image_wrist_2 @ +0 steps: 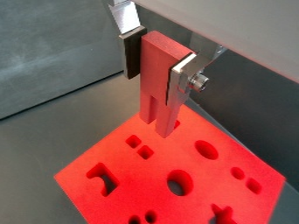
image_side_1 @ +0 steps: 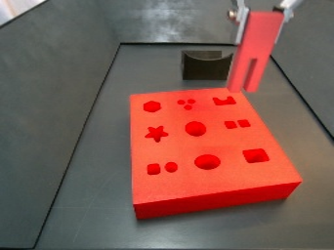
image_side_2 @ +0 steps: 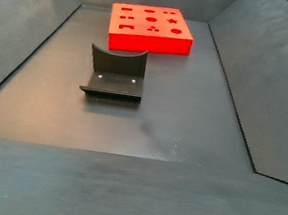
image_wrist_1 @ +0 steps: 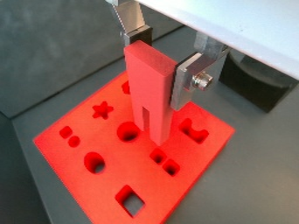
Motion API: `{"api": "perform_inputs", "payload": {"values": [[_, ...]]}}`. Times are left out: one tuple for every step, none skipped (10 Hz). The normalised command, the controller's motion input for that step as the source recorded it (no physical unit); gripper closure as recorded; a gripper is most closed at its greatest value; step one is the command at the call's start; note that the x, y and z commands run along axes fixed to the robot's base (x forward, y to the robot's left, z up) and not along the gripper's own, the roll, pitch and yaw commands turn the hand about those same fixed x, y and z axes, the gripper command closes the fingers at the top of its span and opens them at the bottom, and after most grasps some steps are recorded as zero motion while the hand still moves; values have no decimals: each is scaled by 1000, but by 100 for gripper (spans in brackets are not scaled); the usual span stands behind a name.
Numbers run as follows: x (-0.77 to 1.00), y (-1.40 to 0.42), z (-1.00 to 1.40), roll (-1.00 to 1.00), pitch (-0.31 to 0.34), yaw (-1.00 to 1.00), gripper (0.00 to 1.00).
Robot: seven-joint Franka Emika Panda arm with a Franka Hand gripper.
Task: Pick up the double-square object. Move up. Place the double-square object on the fixture. Regrasp the double-square object. Move to above the board. Insert the double-square object.
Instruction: Insert the double-square object.
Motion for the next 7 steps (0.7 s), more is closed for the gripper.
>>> {"api": "perform_inputs", "payload": {"values": [[880, 3, -280, -17, 0, 180, 100], [866, 0, -209, -41, 0, 146, 100], [843, 0, -180, -23, -9, 149, 100], [734, 80, -166, 0, 0, 163, 100], [343, 149, -314, 0, -63, 209, 100], [157, 177, -437, 0, -97, 234, 100], [29, 83, -583, 24, -123, 314, 100]]}}
